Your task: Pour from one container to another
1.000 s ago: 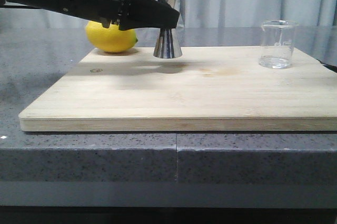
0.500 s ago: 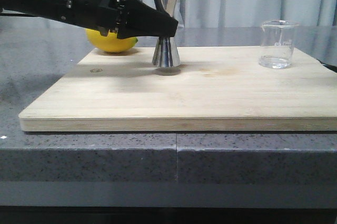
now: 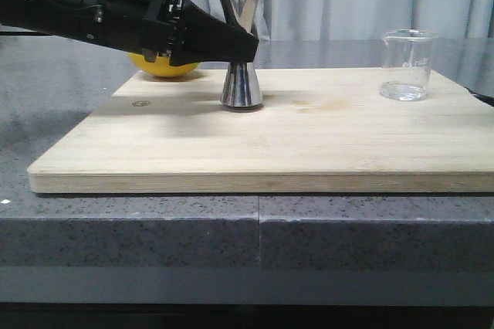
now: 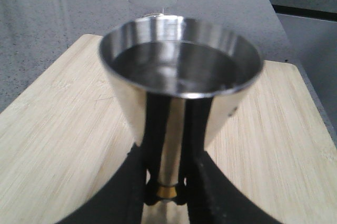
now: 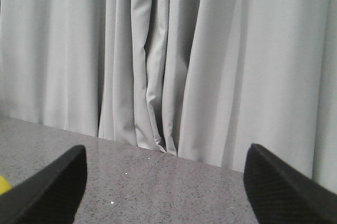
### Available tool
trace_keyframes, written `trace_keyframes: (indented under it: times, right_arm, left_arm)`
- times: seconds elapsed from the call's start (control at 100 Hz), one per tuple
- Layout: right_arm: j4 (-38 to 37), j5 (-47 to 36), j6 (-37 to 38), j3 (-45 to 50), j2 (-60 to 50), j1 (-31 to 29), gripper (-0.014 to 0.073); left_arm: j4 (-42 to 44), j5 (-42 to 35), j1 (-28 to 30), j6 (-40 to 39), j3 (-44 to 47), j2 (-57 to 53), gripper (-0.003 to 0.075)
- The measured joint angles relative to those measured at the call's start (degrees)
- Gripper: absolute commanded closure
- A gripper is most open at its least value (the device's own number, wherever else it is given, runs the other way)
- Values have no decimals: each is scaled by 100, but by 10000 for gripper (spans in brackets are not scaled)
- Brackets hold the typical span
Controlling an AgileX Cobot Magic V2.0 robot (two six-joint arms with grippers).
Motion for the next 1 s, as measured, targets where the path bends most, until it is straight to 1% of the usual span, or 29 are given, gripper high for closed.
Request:
trace_keyframes:
  times: [1.0]
  right_arm:
    - [0,8,11,0,0,0,39]
  left_arm:
    - [102,0,0,0,0,0,741]
